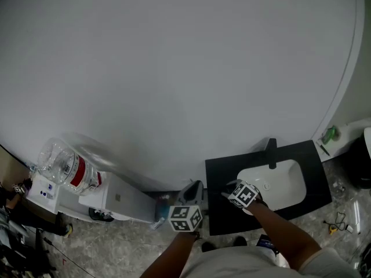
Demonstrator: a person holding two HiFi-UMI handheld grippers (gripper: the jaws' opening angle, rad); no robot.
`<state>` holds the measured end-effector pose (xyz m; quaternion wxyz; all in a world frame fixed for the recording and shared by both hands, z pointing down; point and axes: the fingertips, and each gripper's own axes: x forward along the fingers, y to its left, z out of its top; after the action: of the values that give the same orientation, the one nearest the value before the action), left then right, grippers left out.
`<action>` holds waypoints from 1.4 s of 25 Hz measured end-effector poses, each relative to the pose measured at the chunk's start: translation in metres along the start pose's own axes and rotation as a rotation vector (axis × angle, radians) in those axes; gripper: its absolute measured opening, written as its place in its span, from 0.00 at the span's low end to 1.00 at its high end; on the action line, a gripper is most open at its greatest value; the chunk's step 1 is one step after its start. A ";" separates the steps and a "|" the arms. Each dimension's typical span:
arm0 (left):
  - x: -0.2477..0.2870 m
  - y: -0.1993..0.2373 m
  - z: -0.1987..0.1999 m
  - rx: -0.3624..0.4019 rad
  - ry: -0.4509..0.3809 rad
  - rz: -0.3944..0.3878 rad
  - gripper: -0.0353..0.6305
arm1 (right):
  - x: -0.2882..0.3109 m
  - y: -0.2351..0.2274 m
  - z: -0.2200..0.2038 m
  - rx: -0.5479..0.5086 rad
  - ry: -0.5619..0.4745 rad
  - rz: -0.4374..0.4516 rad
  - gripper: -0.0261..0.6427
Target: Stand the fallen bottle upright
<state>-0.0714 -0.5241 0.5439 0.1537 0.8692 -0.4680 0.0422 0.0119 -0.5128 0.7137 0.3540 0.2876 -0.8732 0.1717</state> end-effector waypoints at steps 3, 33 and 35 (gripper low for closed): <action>0.000 0.000 0.010 0.004 -0.017 -0.003 0.07 | -0.028 0.002 0.032 0.018 -0.104 -0.022 0.19; -0.007 -0.012 0.147 0.039 -0.178 0.010 0.07 | -0.206 0.030 0.258 -0.059 -0.735 -0.183 0.04; -0.007 -0.010 0.146 0.038 -0.177 0.011 0.07 | -0.205 0.031 0.259 -0.052 -0.741 -0.179 0.04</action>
<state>-0.0770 -0.5583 0.4013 0.0950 0.8698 -0.4836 -0.0253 -0.0221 -0.5414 0.3845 0.0352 0.3962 -0.9175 0.0025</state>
